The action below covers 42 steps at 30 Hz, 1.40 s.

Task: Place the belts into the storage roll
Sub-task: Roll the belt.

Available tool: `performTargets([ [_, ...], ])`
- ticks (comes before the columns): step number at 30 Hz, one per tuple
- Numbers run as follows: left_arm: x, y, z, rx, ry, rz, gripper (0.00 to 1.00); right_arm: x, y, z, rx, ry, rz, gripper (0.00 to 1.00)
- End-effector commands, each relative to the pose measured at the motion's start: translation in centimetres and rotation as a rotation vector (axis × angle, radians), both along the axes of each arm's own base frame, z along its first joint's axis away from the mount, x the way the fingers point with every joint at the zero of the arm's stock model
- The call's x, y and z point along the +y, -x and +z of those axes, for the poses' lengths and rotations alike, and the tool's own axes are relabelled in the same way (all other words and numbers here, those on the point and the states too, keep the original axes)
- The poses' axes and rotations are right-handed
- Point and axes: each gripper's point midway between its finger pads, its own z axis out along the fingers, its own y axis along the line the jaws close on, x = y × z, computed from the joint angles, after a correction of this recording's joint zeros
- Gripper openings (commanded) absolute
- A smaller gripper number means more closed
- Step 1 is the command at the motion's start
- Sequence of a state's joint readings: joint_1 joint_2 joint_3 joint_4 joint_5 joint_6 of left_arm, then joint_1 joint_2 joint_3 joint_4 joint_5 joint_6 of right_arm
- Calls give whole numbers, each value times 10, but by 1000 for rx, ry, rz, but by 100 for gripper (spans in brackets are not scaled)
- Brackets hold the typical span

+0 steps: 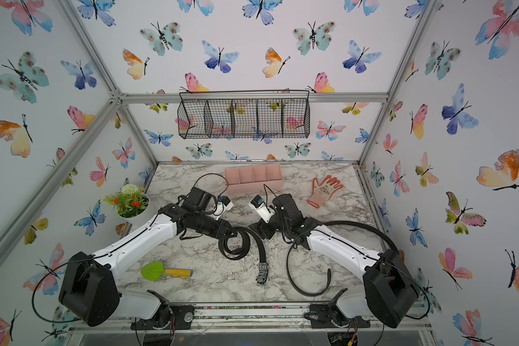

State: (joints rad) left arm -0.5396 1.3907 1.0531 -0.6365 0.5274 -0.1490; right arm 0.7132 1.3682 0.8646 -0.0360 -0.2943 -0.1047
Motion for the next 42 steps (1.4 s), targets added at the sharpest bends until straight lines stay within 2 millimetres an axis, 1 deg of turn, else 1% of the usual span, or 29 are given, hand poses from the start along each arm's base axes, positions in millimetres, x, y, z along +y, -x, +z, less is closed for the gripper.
performTargets([
  [1,2,-13,26,-145,-36,39,16,-2,3,1,33,-37,-6,71],
  [5,2,-19,46,-222,-2,85,16,-6,3,-15,71,20,-18,70],
  [7,2,-21,55,-260,20,97,16,-6,4,-20,84,21,-15,69],
  [11,-1,-21,77,-360,78,122,15,-2,5,-27,122,-3,-20,64],
  [12,-2,-21,81,-388,88,126,15,-2,5,-26,125,-14,-24,64],
  [14,-1,-21,88,-430,98,144,15,-2,7,-21,131,-48,-34,66],
  [17,-1,-21,95,-472,108,160,14,-4,13,-12,127,-100,-42,73],
  [19,-3,-19,101,-521,115,167,13,-6,19,-7,131,-135,-41,77],
  [21,-8,-15,104,-560,116,158,13,-7,23,-3,142,-166,-36,79],
  [23,-11,-14,104,-582,103,154,12,-8,25,6,130,-206,-35,81],
  [26,-15,-14,106,-610,79,155,12,-10,24,23,96,-246,-50,85],
  [29,-18,-14,114,-657,65,151,12,-12,22,36,72,-269,-60,88],
  [33,-23,-16,122,-710,18,135,11,-11,19,47,63,-301,-76,89],
  [35,-25,-16,131,-755,4,139,11,-9,19,51,74,-324,-75,89],
  [39,-30,-17,146,-815,11,145,10,-4,15,52,101,-352,-83,88],
  [42,-34,-18,153,-829,24,142,10,-5,7,60,71,-389,-118,88],
])
